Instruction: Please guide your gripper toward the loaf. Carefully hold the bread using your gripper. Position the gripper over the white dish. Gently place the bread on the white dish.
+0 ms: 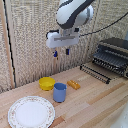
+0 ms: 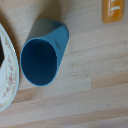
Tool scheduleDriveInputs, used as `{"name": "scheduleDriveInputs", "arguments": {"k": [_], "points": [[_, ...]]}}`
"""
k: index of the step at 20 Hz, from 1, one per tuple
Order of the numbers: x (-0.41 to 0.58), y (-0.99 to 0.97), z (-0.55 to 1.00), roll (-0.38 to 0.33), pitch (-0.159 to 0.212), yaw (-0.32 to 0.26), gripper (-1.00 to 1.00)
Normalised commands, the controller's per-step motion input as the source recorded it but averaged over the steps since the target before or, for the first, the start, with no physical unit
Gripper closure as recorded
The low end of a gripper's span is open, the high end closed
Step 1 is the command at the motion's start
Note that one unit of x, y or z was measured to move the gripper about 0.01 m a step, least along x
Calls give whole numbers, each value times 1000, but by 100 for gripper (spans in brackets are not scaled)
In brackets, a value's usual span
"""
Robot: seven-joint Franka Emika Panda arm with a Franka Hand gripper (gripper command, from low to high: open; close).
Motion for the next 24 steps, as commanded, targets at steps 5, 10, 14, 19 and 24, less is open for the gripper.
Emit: {"name": "scheduleDriveInputs", "arguments": {"k": [5,10,14,19,24], "points": [[309,-527,-167,14,-6,-86,-100],[153,-718,-235,12,-12,-21,-100],[30,-581,-367,-10,11,79,-100],[-84,-187,-451,-62,139,162,-100],[-30,-53,-485,-80,94,208,-100]]}}
